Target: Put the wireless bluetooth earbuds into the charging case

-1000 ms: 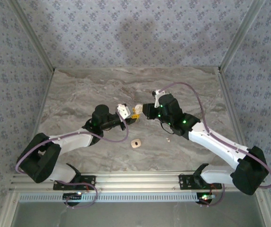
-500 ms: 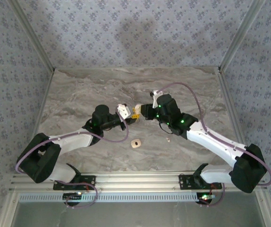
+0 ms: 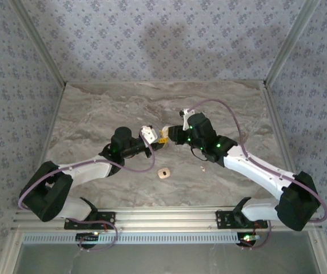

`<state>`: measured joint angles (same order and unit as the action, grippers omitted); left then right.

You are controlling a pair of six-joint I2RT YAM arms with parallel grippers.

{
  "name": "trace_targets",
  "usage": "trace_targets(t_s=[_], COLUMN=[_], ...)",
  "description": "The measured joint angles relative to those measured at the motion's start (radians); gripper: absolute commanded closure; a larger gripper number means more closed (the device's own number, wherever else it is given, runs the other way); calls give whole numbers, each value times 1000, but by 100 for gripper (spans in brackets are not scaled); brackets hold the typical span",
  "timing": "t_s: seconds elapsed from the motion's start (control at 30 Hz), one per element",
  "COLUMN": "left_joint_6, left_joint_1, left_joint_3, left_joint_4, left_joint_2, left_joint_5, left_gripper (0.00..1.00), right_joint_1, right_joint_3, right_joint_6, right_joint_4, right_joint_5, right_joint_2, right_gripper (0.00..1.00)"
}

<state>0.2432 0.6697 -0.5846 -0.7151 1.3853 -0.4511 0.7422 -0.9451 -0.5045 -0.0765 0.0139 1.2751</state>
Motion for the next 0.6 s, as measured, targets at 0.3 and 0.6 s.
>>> trace_targets(t_s=[0.3,0.6], left_joint_6=[0,0], left_joint_1=[0,0], left_joint_3=[0,2], left_joint_4=[3,0], left_joint_2=[-16,-23], left_joint_5=[6,6], left_gripper=[87,87], right_joint_1=[7,6], right_joint_3=[-14,-17], right_joint_6=[-3,-3], right_joint_4=[-19,-28], right_joint_5=[0,2], right_joint_2=[7,-19], right_gripper=[62,47])
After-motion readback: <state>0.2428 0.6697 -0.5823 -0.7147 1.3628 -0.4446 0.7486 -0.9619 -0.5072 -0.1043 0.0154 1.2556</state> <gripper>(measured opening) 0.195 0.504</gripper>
